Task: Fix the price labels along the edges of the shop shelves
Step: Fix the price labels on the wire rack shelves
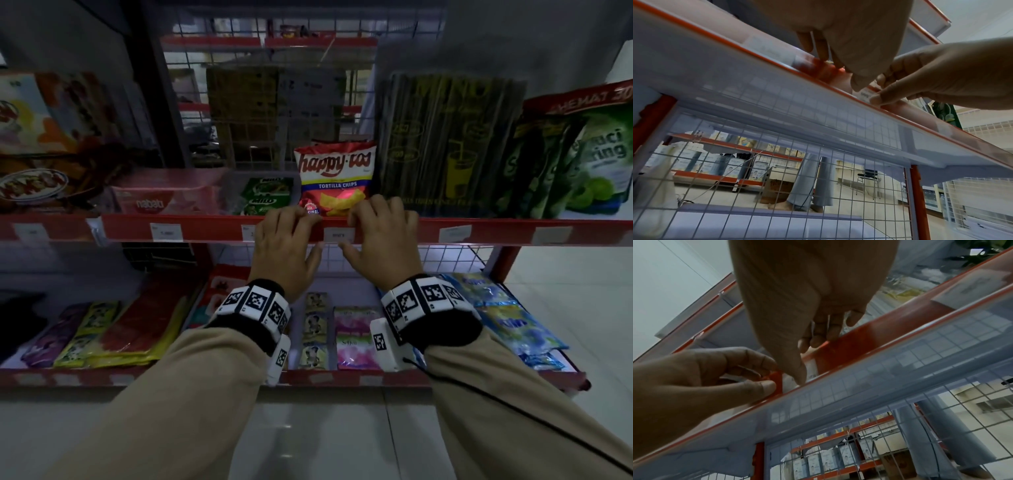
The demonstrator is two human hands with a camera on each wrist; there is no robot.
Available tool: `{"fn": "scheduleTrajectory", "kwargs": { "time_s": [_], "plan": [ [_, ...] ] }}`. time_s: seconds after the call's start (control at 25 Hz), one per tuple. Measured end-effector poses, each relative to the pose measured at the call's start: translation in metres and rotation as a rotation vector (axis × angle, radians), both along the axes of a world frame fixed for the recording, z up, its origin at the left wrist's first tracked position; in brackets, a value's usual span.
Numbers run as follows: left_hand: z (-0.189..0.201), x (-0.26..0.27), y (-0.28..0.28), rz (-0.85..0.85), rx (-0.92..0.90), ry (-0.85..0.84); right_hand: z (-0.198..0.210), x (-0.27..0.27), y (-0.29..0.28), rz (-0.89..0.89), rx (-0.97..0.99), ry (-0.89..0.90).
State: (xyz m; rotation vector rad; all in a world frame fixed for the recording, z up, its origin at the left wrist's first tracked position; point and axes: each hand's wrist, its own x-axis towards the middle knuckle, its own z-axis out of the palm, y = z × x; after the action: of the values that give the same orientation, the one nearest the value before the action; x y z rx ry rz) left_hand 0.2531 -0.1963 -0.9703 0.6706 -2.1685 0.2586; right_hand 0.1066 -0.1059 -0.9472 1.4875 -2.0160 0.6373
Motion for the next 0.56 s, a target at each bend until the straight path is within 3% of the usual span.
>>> {"fn": "scheduleTrajectory", "kwargs": {
  "time_s": [0.12, 0.32, 0.56],
  "plan": [
    [0.009, 0.001, 0.0, -0.017, -0.016, -0.04, 0.003, -0.003, -0.001, 0.039, 0.017, 0.007],
    [0.023, 0.001, -0.002, -0.082, 0.035, -0.105, 0.007, 0.007, -0.003, 0.251, 0.011, -0.054],
    [0.024, 0.005, -0.009, -0.173, 0.053, -0.11, 0.001, 0.021, -0.007, 0.199, 0.004, 0.024]
  ]
}}
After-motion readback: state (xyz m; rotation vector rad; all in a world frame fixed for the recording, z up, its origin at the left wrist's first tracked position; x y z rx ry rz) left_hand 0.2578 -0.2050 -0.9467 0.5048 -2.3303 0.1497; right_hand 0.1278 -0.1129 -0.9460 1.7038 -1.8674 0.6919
